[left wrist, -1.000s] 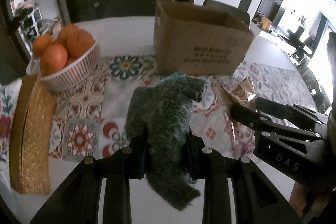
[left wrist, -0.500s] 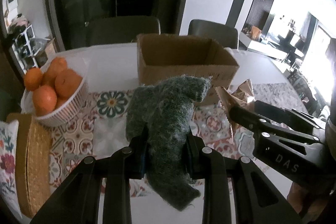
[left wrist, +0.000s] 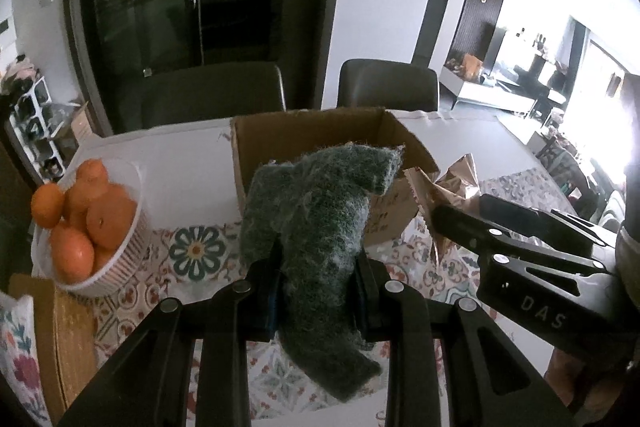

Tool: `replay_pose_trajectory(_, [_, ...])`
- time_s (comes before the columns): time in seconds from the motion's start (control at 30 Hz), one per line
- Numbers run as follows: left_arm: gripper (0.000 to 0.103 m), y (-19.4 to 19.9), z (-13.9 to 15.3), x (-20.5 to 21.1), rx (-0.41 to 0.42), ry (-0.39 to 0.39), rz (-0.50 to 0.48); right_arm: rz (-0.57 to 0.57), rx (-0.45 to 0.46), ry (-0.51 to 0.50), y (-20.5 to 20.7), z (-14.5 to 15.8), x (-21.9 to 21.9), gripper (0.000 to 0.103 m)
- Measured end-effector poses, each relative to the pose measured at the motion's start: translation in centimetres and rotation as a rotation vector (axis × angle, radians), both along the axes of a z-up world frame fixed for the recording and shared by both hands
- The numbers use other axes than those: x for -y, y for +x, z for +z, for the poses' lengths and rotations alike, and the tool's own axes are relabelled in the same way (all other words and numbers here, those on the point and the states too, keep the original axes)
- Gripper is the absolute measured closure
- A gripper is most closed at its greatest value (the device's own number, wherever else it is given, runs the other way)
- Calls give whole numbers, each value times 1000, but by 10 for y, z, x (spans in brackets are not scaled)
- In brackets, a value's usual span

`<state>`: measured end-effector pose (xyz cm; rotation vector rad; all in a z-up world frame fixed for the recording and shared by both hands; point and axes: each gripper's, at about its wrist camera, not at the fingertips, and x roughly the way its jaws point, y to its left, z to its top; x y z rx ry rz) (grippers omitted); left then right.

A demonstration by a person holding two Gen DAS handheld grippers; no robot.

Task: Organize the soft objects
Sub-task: 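Carry the grey cloth and copper snack packet over the cardboard box with both grippers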

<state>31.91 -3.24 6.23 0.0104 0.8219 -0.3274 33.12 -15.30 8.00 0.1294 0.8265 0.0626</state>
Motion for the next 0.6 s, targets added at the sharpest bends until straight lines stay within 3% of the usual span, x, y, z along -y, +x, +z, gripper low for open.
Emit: replay_pose_trajectory(0.6, [75, 76, 11, 19, -20, 4, -40, -4, -20, -5, 79, 13, 18, 53])
